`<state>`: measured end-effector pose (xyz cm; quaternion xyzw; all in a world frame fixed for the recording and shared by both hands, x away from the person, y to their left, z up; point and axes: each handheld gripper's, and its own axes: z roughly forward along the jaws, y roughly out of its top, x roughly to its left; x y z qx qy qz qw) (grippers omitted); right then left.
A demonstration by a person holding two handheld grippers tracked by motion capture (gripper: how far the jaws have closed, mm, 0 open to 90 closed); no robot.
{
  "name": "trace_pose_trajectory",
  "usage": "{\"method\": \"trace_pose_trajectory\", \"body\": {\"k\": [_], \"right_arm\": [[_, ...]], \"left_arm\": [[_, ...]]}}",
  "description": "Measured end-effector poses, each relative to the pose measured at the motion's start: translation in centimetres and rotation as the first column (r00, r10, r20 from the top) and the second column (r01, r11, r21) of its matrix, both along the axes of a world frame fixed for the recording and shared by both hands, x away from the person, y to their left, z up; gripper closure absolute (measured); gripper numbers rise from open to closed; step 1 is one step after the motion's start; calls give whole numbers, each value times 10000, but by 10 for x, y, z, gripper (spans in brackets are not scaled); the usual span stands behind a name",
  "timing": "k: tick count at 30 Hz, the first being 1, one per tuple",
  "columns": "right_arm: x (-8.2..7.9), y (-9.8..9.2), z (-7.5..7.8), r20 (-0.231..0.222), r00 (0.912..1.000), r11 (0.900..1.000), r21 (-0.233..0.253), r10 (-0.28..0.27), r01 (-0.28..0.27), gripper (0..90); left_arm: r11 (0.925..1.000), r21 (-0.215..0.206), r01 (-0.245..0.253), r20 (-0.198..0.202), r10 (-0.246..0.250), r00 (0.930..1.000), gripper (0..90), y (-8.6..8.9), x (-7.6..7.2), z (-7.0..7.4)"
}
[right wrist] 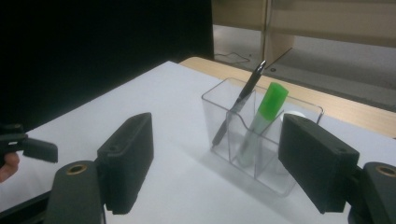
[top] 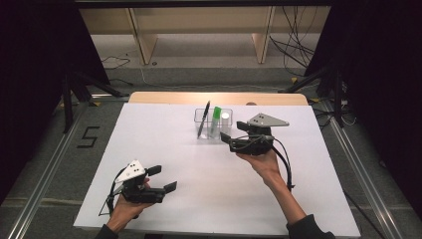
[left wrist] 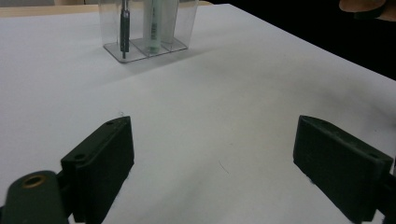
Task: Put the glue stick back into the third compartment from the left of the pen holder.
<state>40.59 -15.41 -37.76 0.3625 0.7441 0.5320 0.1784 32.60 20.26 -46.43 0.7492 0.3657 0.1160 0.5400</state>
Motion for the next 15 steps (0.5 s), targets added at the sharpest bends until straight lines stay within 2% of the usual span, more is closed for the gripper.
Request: {"method": "trace_pose_trajectory", "body": {"k": [15], "right_arm": [[-35, -21, -17, 133, 9999, 10000, -55, 72, -71, 255]], "left_arm": [[9999, -61, 80, -98, -81, 9999, 121, 0, 0, 0]]}}
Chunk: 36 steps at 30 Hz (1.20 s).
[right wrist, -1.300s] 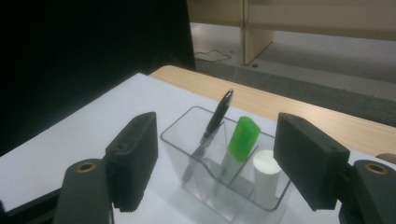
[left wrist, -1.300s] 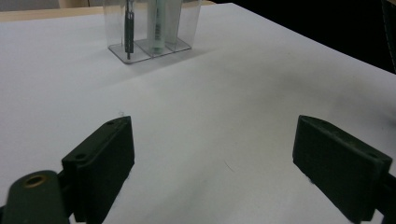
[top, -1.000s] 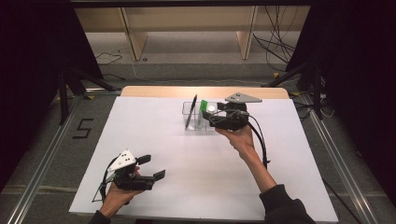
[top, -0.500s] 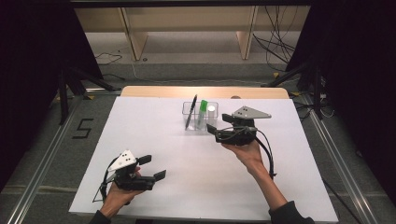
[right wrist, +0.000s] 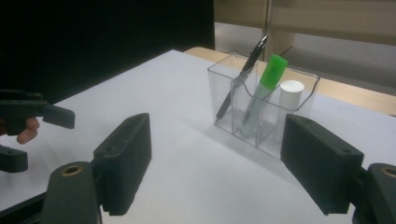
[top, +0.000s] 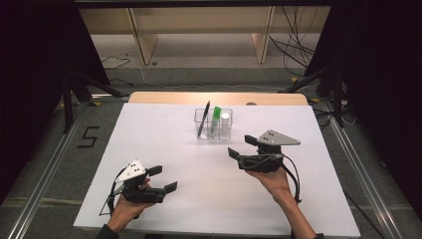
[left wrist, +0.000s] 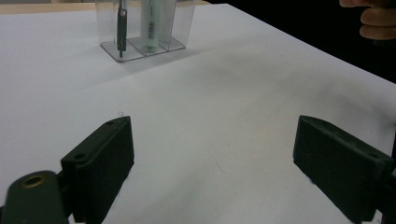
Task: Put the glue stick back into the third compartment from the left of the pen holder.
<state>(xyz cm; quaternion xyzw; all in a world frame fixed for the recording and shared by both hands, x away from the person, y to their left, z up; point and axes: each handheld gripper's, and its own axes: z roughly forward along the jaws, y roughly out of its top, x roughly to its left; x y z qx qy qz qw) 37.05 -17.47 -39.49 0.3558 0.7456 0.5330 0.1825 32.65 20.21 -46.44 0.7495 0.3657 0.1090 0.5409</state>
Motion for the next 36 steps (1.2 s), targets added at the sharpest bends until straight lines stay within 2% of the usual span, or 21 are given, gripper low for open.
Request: {"method": "trace_pose_trajectory", "body": {"k": [4, 11, 13, 21, 31, 36], "right_arm": [[-6, -3, -3, -40, 10000, 10000, 97, -12, 12, 253], [-26, -16, -17, -53, 9999, 9995, 300, 92, -90, 251], [-30, -17, -21, -134, 9998, 9997, 212, 129, -126, 246], [-43, -24, -34, -202, 9995, 9991, 360, 246, -239, 216], [-56, -28, -46, -207, 9992, 9983, 482, 337, -326, 211], [-65, -33, -50, -147, 9994, 9988, 377, 328, -322, 208]], "left_arm": [[10000, 15, 0, -5, 0, 10000, 120, 0, 0, 0], [10000, -11, 58, -21, -58, 10000, 120, -2, 0, 0], [10000, -13, 64, -15, -64, 10000, 120, -2, 0, 0], [9999, -16, 102, 12, -101, 9999, 120, -1, -1, 0], [9999, -45, 117, 67, -117, 9999, 121, -1, -1, 1], [9997, -21, 238, 105, -237, 9997, 120, -1, -2, 1]]}}
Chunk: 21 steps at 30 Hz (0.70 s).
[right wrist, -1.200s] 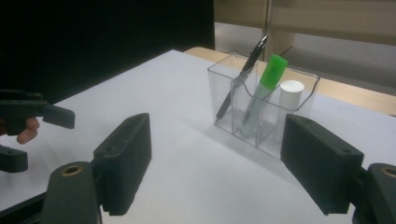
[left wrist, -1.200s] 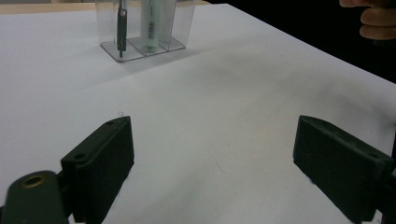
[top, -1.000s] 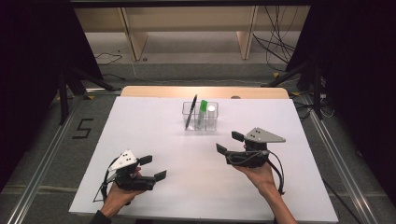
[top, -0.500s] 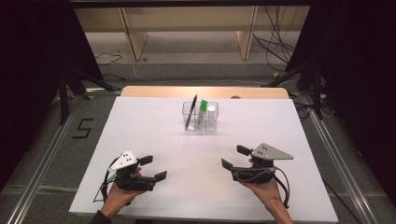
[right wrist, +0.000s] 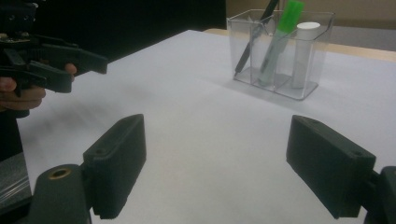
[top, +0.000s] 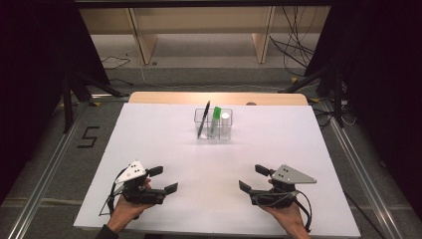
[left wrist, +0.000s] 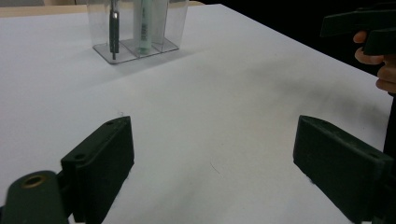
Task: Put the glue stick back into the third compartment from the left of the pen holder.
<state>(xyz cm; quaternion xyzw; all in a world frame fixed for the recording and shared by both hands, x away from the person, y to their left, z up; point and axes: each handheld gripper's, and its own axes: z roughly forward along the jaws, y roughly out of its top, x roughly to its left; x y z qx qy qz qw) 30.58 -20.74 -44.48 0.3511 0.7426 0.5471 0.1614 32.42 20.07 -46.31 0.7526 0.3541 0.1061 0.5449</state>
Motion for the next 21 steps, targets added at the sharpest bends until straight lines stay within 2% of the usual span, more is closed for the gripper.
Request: {"method": "trace_pose_trajectory", "body": {"k": [6, 14, 21], "right_arm": [[-7, -5, -5, -41, 9999, 9999, -44, -107, 107, 209], [-13, -14, -11, -146, 9990, 9988, 204, -434, 437, 207], [-22, -18, -14, -137, 9984, 9984, 43, -556, 557, 204]], "left_arm": [[10000, -19, 20, 7, -20, 10000, 121, 0, 0, 0], [9999, -32, 112, 32, -112, 9999, 120, -3, -2, 0], [9999, 15, 155, 33, -155, 9999, 120, -2, -2, 0]]}}
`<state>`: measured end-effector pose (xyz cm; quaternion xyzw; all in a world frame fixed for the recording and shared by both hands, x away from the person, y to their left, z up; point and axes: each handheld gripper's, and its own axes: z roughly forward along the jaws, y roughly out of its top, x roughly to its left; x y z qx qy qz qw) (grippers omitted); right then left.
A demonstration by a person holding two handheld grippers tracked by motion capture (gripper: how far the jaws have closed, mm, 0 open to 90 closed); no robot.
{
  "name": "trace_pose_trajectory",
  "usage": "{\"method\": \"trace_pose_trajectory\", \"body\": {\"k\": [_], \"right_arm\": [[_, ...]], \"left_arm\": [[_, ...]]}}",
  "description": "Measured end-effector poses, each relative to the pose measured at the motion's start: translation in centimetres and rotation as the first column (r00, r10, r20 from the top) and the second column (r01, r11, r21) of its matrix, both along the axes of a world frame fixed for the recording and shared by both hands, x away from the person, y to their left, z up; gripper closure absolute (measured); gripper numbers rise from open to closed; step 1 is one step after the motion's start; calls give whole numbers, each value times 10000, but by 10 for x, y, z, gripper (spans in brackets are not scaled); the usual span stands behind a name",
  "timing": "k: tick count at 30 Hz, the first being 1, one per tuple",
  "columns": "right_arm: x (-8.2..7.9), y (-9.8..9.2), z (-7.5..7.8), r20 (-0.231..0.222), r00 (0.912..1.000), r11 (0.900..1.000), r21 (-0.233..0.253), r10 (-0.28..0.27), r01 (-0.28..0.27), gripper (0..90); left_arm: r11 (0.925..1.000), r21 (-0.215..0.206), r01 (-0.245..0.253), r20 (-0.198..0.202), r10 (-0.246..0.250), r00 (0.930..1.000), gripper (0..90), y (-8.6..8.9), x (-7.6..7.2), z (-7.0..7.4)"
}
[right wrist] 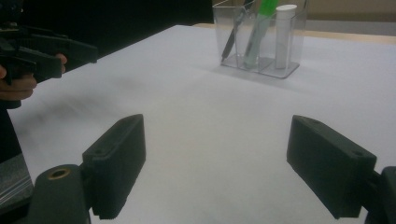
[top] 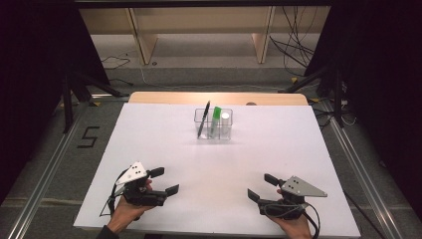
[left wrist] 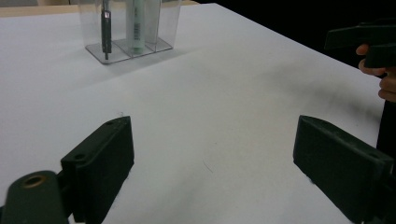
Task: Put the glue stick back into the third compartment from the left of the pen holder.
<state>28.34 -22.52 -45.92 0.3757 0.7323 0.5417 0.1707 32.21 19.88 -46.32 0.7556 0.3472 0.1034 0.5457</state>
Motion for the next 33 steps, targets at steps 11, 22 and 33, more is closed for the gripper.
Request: {"method": "trace_pose_trajectory", "body": {"k": [11, 22, 33], "right_arm": [[1, -3, -2, -13, 9999, 9999, 88, -147, 147, 204], [1, -4, -2, -7, 9998, 9997, 96, -203, 204, 205], [1, -5, -2, 9, 9997, 9996, 92, -253, 253, 202]], "left_arm": [[10000, -35, 11, -5, -11, 10000, 121, -1, 0, 0], [10000, -18, 14, -40, -14, 10000, 121, -1, 1, 0], [10000, 30, 34, -54, -34, 10000, 120, -1, 1, -1]]}}
